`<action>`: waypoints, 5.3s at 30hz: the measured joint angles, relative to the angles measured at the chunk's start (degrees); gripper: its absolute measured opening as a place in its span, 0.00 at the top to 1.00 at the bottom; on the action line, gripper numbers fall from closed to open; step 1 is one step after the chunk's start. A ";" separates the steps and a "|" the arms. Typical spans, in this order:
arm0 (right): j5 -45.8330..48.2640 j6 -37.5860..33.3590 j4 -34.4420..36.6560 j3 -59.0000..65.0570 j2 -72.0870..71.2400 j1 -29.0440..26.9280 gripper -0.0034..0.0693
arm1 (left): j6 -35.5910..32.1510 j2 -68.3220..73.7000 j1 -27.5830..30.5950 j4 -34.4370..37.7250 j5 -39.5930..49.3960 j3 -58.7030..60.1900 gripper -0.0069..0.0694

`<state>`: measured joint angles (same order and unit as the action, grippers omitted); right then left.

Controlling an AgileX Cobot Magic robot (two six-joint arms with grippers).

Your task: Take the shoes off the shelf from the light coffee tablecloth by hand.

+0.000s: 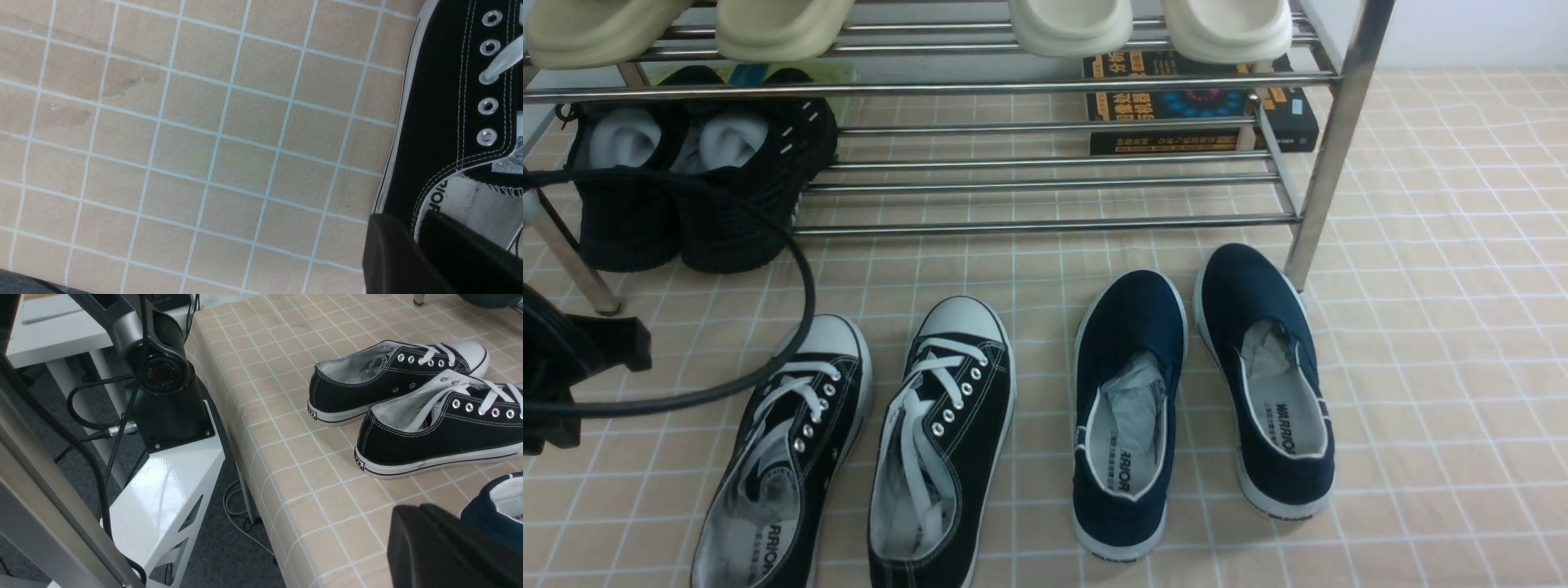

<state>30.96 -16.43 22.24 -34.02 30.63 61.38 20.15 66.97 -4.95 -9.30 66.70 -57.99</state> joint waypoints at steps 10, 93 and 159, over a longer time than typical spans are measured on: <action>0.00 0.00 0.00 0.00 -0.06 0.00 0.95 | -0.05 0.00 0.00 -0.21 0.44 0.00 0.72; -7.93 9.72 -21.18 34.63 -31.22 -57.08 0.81 | -0.05 0.09 0.00 -6.17 -2.15 0.00 0.65; -8.17 15.56 -20.42 34.69 -31.22 -57.08 0.72 | -9.07 -57.11 0.00 -2.87 -29.10 38.44 0.89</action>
<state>22.79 -0.86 1.82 0.67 -0.59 4.30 11.08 9.86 -4.95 -12.16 37.60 -19.56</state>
